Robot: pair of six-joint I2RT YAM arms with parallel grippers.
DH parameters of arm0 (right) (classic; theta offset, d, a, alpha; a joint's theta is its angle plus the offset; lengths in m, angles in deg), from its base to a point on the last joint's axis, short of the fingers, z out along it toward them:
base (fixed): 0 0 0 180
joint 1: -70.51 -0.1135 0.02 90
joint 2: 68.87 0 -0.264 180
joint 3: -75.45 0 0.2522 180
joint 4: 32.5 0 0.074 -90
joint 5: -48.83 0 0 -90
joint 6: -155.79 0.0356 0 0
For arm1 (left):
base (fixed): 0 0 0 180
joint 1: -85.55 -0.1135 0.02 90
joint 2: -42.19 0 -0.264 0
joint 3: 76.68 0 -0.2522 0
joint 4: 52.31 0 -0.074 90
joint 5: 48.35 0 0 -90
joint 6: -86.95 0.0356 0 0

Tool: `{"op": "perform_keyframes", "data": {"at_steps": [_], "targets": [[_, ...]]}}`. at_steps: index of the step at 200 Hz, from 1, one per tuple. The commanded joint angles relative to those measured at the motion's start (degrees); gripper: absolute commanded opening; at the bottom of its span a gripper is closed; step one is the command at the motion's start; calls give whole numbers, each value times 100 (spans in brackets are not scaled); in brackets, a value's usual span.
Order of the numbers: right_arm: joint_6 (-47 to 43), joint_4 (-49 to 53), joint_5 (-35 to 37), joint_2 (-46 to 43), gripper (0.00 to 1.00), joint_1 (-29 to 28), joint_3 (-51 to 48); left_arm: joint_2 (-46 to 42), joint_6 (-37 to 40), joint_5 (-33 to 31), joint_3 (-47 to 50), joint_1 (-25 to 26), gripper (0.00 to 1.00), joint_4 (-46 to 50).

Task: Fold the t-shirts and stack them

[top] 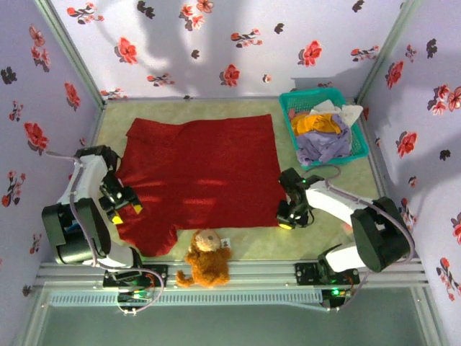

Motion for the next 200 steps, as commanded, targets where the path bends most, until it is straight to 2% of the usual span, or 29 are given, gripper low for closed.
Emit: {"op": "perform_keyframes", "data": {"at_steps": [1, 21, 43, 69, 112, 142, 200], "targets": [[-162, -53, 139, 95, 1, -34, 182, -17, -134, 263, 308, -308, 57, 136], [-144, -52, 148, 69, 0, -38, 227, 110, -230, 714, 563, -684, 56, -84], [-169, 24, 107, 100, 0, -34, 307, 226, -517, 933, 571, -767, 54, -328], [-236, 128, 96, 101, 0, -4, 380, 435, -588, 732, 554, -923, 51, -474], [-206, 280, 62, -26, 0, 127, 328, 645, -365, -124, 354, -986, 51, -357], [-253, 286, 3, 4, 0, 284, 308, 697, -470, -144, 542, -1022, 46, -765], [-353, 359, -80, -9, 0, 448, 274, 1018, -638, -106, 825, -987, 43, -1360]]}}
